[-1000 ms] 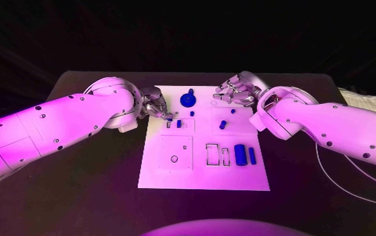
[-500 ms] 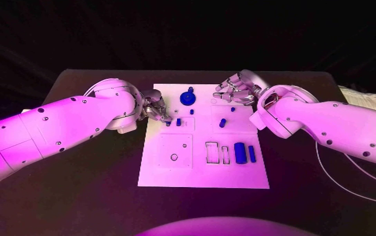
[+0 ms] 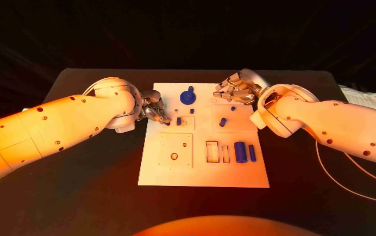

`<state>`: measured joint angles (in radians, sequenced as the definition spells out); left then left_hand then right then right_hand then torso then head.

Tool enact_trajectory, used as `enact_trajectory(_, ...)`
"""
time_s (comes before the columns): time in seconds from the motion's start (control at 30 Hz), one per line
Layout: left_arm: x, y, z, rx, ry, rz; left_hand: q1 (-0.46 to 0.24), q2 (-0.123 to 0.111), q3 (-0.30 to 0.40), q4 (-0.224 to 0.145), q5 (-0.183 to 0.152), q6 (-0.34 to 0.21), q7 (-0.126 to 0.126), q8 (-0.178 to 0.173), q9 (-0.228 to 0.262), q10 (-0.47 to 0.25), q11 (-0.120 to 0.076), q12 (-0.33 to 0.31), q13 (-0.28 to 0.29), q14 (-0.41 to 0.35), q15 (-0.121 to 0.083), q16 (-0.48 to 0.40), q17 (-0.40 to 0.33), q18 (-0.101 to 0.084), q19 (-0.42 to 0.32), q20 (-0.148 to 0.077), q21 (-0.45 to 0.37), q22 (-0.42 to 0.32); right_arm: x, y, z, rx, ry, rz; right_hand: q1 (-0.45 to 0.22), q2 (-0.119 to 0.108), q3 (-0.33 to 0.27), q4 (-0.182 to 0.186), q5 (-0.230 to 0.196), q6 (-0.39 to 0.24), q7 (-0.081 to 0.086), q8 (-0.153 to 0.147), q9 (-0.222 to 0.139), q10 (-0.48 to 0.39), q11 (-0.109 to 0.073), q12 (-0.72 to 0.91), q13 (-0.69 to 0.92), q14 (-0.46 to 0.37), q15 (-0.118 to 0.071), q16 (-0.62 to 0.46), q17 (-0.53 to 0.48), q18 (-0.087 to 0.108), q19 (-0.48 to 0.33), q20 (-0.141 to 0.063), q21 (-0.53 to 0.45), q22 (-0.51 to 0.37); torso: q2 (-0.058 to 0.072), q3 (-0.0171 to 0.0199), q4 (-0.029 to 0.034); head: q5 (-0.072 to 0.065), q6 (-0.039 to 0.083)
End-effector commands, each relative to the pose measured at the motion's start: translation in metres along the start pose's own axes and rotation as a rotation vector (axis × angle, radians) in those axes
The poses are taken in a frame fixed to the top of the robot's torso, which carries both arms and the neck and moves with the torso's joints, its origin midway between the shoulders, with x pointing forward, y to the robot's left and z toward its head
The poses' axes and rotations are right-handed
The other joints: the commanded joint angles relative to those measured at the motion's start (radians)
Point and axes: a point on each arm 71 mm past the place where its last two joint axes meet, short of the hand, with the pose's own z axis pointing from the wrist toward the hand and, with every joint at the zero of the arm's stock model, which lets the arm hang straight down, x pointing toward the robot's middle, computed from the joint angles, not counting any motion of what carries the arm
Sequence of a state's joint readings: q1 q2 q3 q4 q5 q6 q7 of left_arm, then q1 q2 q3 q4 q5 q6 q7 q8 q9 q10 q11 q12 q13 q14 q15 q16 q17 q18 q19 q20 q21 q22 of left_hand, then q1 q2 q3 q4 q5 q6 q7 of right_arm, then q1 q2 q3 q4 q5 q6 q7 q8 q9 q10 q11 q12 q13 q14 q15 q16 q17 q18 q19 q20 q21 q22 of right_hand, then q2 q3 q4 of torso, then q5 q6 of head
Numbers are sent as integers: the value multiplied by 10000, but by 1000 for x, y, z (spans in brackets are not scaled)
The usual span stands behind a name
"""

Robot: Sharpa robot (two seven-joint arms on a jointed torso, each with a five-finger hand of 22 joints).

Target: Assemble the parts on the task board

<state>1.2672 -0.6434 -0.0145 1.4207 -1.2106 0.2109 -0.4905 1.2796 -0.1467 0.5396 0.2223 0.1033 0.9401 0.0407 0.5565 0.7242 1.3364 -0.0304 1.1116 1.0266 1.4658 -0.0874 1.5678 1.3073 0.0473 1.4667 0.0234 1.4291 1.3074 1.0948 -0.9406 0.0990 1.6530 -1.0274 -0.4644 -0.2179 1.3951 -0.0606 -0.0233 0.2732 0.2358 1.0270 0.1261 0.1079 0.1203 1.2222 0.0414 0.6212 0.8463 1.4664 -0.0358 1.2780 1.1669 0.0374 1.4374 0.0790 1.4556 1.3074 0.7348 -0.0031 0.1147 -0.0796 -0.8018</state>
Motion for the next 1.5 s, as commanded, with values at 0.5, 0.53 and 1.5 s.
enact_trajectory(0.5, 4, -5, 4, -180, 464, 191, -23, -40, 1559, -1442, 84, 143, -3, 36, -14, 90, -13, 79, 38, 1050, 31, 30, 2635, -70, 210, 38, 29, 1489, 2, 1, -1, -64, 168, -49, 14, 78, -76, -11, 87, -72, 14, -52, 22, -31, -11, -63, -23, 300, 31, -56, -11, 114, -45, 0, -53, 851, 2, 10, -8, 54, -57)
enact_trajectory(0.53, 5, -6, 4, -193, 523, 193, -37, -36, 1567, -1437, 88, 148, -4, 35, -16, 91, -13, 73, 33, 1050, 31, 30, 2635, -69, 208, 38, 26, 1488, 2, 1, -1, -64, 172, -50, 19, 83, -76, -12, 101, -73, 14, -52, 24, -31, -12, -69, -27, 302, 30, -54, -7, 114, -44, -1, -54, 850, 2, 11, -10, 54, -53)
enact_trajectory(1.5, 7, -10, 13, -921, 1068, 11, -1597, 160, 753, -884, 275, 759, -245, 56, -162, 440, -179, 346, 371, 1050, -84, 30, 2635, -122, 337, -48, 192, 1684, 2, 1, -1, -61, 207, -53, 38, 92, -83, -18, 166, -77, 13, -53, 32, -29, -12, -86, -37, 302, 28, -74, -27, 115, -47, -2, -61, 842, 3, 9, -5, 35, -89)
